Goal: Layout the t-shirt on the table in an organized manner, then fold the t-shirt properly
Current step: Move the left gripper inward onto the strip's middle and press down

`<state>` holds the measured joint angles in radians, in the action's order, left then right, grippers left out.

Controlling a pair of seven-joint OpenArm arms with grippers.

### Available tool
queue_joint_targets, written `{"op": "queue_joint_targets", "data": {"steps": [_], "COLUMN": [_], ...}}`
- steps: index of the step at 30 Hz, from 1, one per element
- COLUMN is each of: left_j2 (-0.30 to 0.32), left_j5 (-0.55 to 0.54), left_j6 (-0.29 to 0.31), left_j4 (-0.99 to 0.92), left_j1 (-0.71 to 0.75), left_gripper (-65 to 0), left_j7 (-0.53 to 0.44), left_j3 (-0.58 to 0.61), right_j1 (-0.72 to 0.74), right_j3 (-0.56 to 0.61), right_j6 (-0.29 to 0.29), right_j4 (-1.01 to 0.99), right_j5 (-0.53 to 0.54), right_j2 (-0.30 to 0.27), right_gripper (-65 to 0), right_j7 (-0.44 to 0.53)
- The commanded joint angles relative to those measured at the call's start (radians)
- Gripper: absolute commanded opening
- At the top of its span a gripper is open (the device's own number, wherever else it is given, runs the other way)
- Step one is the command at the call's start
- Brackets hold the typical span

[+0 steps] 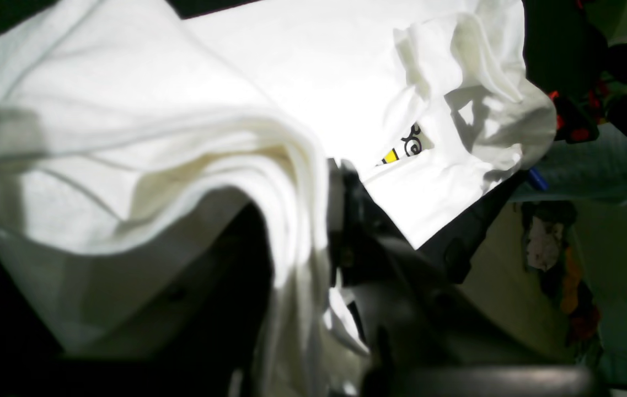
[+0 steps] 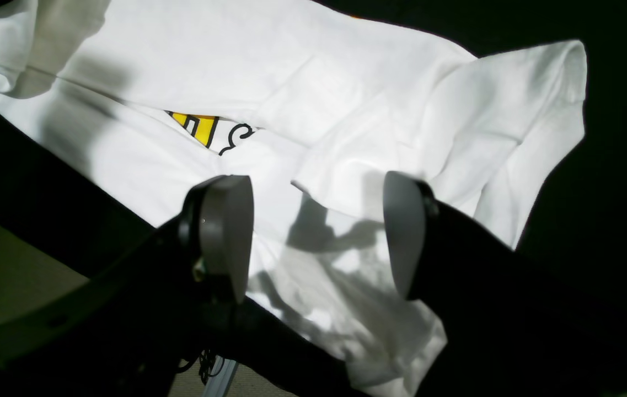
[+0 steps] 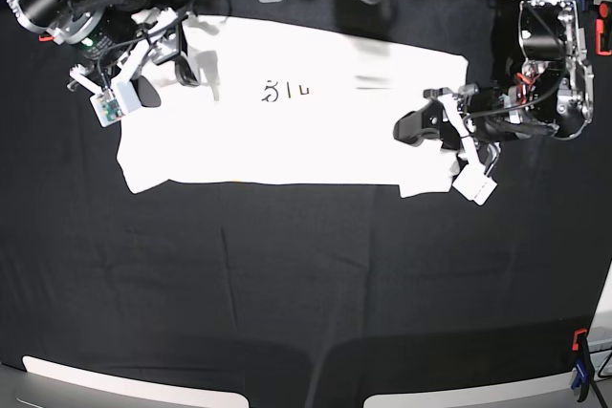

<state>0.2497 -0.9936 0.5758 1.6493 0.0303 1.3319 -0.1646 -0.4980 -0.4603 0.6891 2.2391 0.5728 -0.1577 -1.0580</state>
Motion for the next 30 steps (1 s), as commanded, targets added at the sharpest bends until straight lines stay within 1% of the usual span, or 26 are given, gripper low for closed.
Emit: {"op": "queue_joint_targets", "data": {"steps": [1,2,3,4,5,6,7,8,10,16,21,22,24,26,27,29,30], "left_j2": [0.008,0.008,0.008,0.008,0.008,0.008,0.008,0.008,0.008,0.009,0.009,0.009,0.009,0.009,0.009,0.009,0.008], "left_j5": [-0.034,-0.057,-0.110,-0.190,-0.274,-0.334,-0.374,-0.394,-0.403,-0.402,-0.402,-0.402,-0.402,-0.402,-0.402,-0.402,-0.403], "left_j6": [0.000,0.000,0.000,0.000,0.001,0.014,0.033,0.047,0.063,0.065,0.065,0.065,0.065,0.065,0.065,0.065,0.065], "left_j4": [0.016,0.016,0.016,0.016,0.016,0.016,0.016,0.016,0.016,0.016,0.016,0.016,0.016,0.016,0.016,0.016,0.016], "left_j1": [-0.013,-0.012,-0.010,-0.010,-0.010,-0.010,-0.010,-0.010,-0.011,-0.011,-0.011,-0.011,-0.011,-0.011,-0.011,-0.011,-0.011], "left_gripper": [-65.0,-61.5,-54.5,-48.1,-43.0,-39.5,-37.7,-37.4,-37.4,-37.4,-37.4,-37.4,-37.4,-37.4,-37.4,-37.4,-37.4], "left_j7": [-0.015,-0.011,0.003,0.032,0.061,0.064,0.064,0.064,0.064,0.059,0.059,0.059,0.059,0.059,0.059,0.059,0.059], "left_j3": [-0.005,-0.005,-0.005,-0.004,-0.003,-0.003,-0.003,-0.003,-0.003,-0.003,-0.003,-0.003,-0.003,-0.003,-0.003,-0.003,-0.003], "right_j1": [0.002,0.002,0.002,0.002,0.002,0.002,0.002,0.002,0.002,0.002,0.002,0.002,0.002,0.002,0.002,0.011,0.024], "right_j3": [-0.003,-0.003,-0.003,-0.003,-0.003,-0.003,-0.003,-0.003,-0.003,-0.003,-0.003,-0.004,-0.015,-0.058,-0.092,-0.176,-0.225], "right_j6": [0.009,0.009,0.009,0.009,0.009,0.009,0.009,0.009,0.009,0.009,0.009,0.009,0.000,-0.032,-0.041,-0.062,-0.062], "right_j4": [0.020,0.019,0.019,0.019,0.019,0.019,0.019,0.020,0.019,0.019,0.019,0.019,0.018,-0.003,-0.023,-0.076,-0.110], "right_j5": [0.013,0.013,0.013,0.013,0.013,0.013,0.013,0.013,0.013,0.014,0.014,-0.002,-0.080,-0.126,-0.127,-0.084,-0.030], "right_j2": [-0.006,-0.006,-0.006,-0.006,-0.006,-0.006,-0.006,-0.006,-0.006,-0.006,-0.006,-0.006,-0.006,-0.006,-0.006,-0.006,-0.006], "right_gripper": [-29.1,-29.1,-29.1,-29.1,-29.1,-29.1,-29.1,-29.1,-29.1,-29.1,-29.1,-29.1,-29.1,-29.1,-29.1,-29.1,-29.1], "right_j7": [0.021,0.021,0.021,0.021,0.021,0.021,0.021,0.021,0.021,0.025,0.093,0.092,0.095,0.130,0.160,0.208,0.205]}}
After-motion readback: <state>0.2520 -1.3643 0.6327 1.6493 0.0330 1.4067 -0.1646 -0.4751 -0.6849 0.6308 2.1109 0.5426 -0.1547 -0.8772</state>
